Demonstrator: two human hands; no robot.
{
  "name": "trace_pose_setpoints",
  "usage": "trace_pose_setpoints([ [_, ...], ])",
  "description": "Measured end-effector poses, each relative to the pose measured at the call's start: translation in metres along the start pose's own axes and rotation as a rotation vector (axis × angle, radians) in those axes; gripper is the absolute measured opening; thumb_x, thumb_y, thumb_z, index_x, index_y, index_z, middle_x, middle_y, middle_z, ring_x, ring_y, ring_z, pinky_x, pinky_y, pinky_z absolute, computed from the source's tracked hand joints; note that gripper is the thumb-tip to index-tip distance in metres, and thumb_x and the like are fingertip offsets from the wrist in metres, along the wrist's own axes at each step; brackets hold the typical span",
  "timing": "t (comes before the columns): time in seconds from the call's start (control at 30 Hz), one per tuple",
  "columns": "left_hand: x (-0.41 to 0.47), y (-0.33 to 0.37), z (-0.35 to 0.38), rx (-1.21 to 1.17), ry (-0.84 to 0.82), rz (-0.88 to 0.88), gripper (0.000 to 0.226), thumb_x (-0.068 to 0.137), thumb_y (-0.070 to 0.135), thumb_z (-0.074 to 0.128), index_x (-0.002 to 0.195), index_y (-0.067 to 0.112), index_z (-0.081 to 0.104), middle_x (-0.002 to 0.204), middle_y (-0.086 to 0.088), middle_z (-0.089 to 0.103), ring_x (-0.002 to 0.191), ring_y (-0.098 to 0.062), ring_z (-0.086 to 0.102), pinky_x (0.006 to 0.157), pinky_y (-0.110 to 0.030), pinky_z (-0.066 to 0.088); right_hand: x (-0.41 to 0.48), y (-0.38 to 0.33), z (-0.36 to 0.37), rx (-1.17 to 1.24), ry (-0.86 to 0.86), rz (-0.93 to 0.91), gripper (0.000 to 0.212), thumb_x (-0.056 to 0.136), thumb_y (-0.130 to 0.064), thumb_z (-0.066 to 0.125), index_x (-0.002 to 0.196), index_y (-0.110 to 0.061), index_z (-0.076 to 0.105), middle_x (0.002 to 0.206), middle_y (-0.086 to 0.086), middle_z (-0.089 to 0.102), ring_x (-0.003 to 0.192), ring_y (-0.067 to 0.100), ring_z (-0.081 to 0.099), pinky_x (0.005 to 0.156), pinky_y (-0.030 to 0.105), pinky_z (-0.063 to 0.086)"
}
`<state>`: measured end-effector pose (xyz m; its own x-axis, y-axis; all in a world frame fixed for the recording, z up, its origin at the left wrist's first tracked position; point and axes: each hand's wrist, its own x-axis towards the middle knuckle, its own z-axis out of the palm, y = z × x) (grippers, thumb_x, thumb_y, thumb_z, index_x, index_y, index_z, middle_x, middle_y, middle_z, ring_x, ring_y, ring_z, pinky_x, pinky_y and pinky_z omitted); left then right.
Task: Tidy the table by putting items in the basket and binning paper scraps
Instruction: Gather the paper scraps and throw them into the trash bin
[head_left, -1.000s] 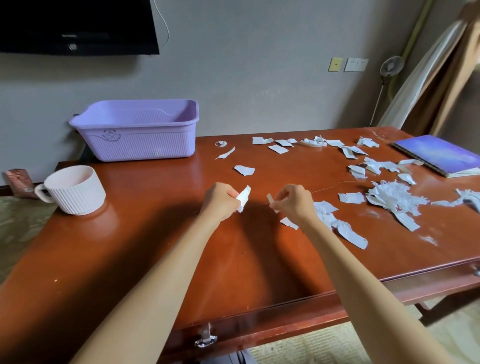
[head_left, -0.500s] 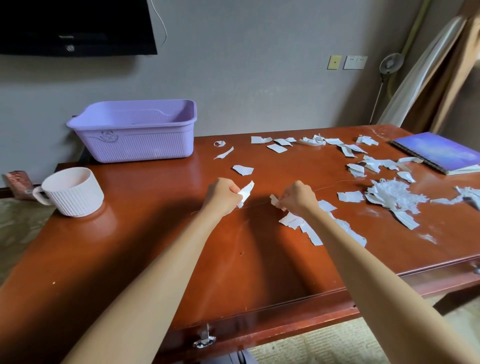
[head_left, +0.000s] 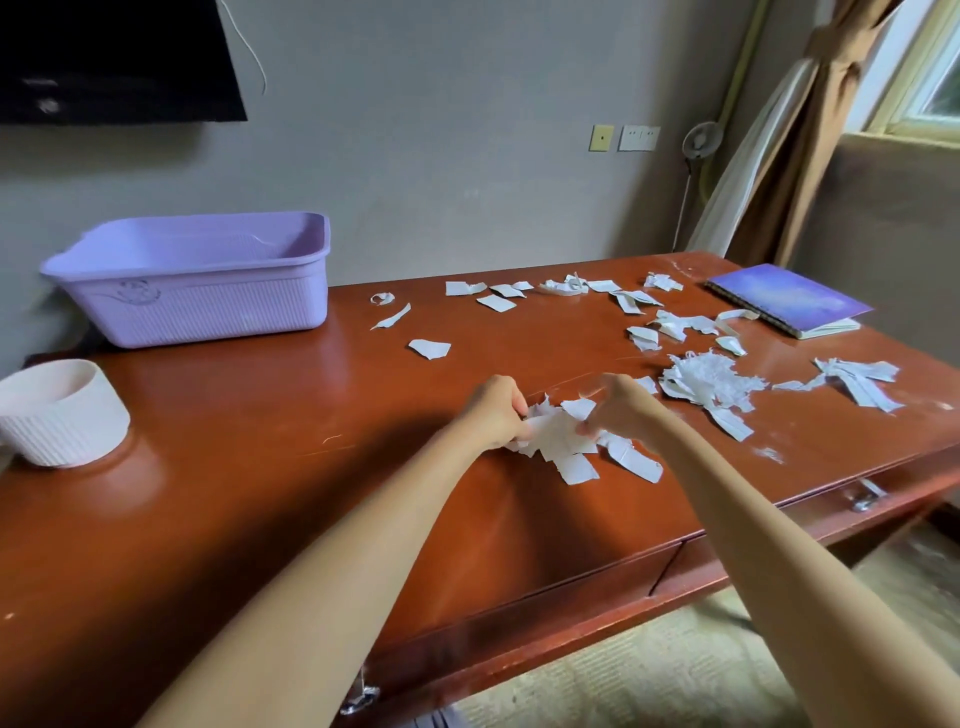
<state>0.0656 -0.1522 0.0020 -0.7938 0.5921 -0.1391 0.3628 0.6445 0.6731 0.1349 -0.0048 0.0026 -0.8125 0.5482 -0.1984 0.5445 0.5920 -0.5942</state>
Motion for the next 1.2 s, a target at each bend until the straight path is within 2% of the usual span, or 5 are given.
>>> trace_pose_setpoints([
  [0.17, 0.006, 0.005, 0.018, 0.135, -0.025, -0.023, 0.075, 0.079, 0.021, 0.074, 0.140, 0.011, 0.032, 0.139, -0.013, 0.042, 0.124, -0.029, 0.048, 0.101, -0.039, 0.046, 0.003, 0.010, 0.006, -0.145, -0.036, 0.024, 0.072, 0.075, -0.021, 0.076, 0.137, -0.009, 0.040, 0.136, 0.011, 0.049, 0.122, 0.027, 0.050, 0.092, 0.031, 0.045],
  [0.4, 0.013, 0.007, 0.024, 0.193, 0.041, -0.046, 0.056, 0.074, 0.019, 0.079, 0.121, 0.011, 0.050, 0.130, -0.009, 0.043, 0.120, -0.028, 0.047, 0.092, -0.039, 0.052, 0.004, 0.003, 0.008, -0.165, -0.016, 0.031, 0.040, 0.073, -0.025, 0.075, 0.106, -0.006, 0.065, 0.104, 0.009, 0.058, 0.088, 0.017, 0.052, 0.053, 0.020, 0.040],
  [0.73, 0.019, -0.007, 0.008, 0.060, 0.195, -0.117, 0.049, 0.081, 0.015, 0.072, 0.123, 0.009, 0.048, 0.127, -0.011, 0.056, 0.118, -0.027, 0.054, 0.089, -0.032, 0.051, 0.007, 0.003, 0.014, 0.009, 0.046, -0.020, 0.025, 0.077, -0.011, 0.073, 0.093, -0.010, 0.054, 0.098, 0.009, 0.057, 0.066, 0.010, 0.049, 0.047, 0.015, 0.035],
  [0.93, 0.015, -0.002, -0.007, 0.084, 0.165, -0.106, 0.049, 0.086, 0.019, 0.067, 0.129, 0.004, 0.052, 0.134, -0.011, 0.055, 0.123, -0.026, 0.053, 0.093, -0.029, 0.048, 0.007, -0.002, 0.012, 0.289, 0.116, -0.017, 0.045, 0.082, -0.005, 0.068, 0.125, -0.001, 0.054, 0.115, 0.012, 0.055, 0.098, 0.023, 0.054, 0.061, 0.020, 0.047],
  [1.2, 0.019, 0.009, 0.002, 0.056, 0.032, -0.047, 0.054, 0.082, 0.020, 0.071, 0.130, 0.004, 0.052, 0.132, -0.012, 0.055, 0.118, -0.025, 0.054, 0.089, -0.029, 0.047, 0.016, 0.011, -0.008, 0.717, 0.277, 0.279, 0.019, 0.089, -0.009, 0.055, 0.103, 0.002, 0.061, 0.094, 0.017, 0.055, 0.102, 0.034, 0.059, 0.084, 0.038, 0.054],
])
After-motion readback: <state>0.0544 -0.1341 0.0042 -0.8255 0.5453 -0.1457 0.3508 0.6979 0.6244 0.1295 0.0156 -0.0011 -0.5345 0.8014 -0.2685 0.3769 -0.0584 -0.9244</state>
